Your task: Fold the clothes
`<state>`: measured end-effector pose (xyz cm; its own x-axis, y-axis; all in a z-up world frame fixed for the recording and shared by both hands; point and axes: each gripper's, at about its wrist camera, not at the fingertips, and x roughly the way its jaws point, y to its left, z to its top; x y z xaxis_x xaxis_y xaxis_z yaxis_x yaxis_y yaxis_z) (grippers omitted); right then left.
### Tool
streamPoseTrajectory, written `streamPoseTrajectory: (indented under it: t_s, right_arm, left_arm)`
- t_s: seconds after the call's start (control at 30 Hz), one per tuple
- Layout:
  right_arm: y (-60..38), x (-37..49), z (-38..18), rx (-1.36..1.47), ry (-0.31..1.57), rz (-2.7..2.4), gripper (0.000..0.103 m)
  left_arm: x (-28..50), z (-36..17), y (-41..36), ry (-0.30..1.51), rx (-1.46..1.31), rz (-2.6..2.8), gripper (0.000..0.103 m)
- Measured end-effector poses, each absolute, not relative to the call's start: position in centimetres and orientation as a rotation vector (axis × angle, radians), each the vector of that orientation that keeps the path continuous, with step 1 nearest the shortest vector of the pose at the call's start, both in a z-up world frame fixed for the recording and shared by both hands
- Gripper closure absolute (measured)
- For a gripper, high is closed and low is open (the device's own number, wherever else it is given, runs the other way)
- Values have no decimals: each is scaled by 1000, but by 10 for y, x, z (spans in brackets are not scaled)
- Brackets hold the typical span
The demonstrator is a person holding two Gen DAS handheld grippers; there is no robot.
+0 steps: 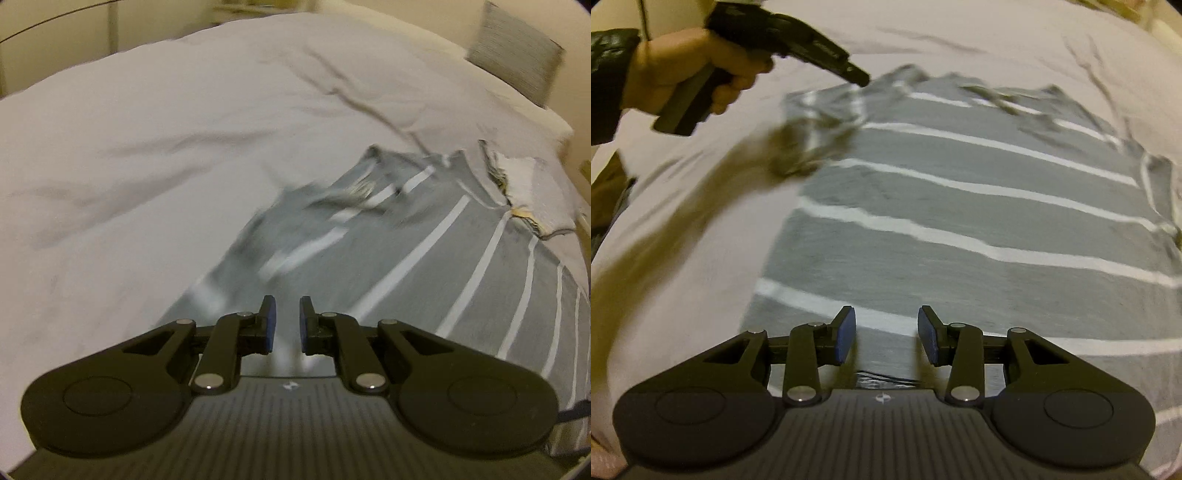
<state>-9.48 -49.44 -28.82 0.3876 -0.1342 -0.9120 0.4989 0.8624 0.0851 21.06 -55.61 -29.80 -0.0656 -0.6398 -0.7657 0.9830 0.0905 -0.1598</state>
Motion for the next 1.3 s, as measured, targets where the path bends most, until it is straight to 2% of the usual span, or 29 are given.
streamPoseTrajectory:
  t_s: [0.13,0.23,0.33,0.5,0.57,0.7,0.8,0.83,0.87,1.1,1.3]
  right_arm:
    - [-519,-103,-290,364,1098,-448,62]
    - [-540,-114,-288,390,1074,-496,60]
    - [-555,-126,-291,415,1069,-528,58]
    - [-567,-144,-299,457,1089,-559,57]
    - [-568,-160,-304,496,1107,-591,54]
    - [-569,-191,-316,574,1141,-654,50]
    - [-570,-214,-324,634,1165,-702,49]
    - [-570,-222,-327,654,1173,-718,44]
    - [-570,-229,-330,674,1181,-735,42]
    - [-547,-295,-318,772,1177,-898,41]
    - [-520,-314,-299,761,1153,-889,41]
  left_arm:
    - [229,-330,-605,875,582,-1404,92]
    - [271,-345,-608,925,529,-1259,92]
    - [298,-339,-596,941,456,-1158,96]
    - [282,-317,-574,903,430,-1193,95]
    - [260,-313,-567,911,423,-1242,95]
    - [220,-339,-556,966,557,-1274,90]
    - [218,-356,-541,978,610,-1221,92]
    - [220,-359,-535,981,614,-1199,95]
    - [224,-356,-528,984,609,-1174,96]
    - [238,-319,-475,949,588,-1050,95]
    - [211,-275,-402,926,537,-1033,92]
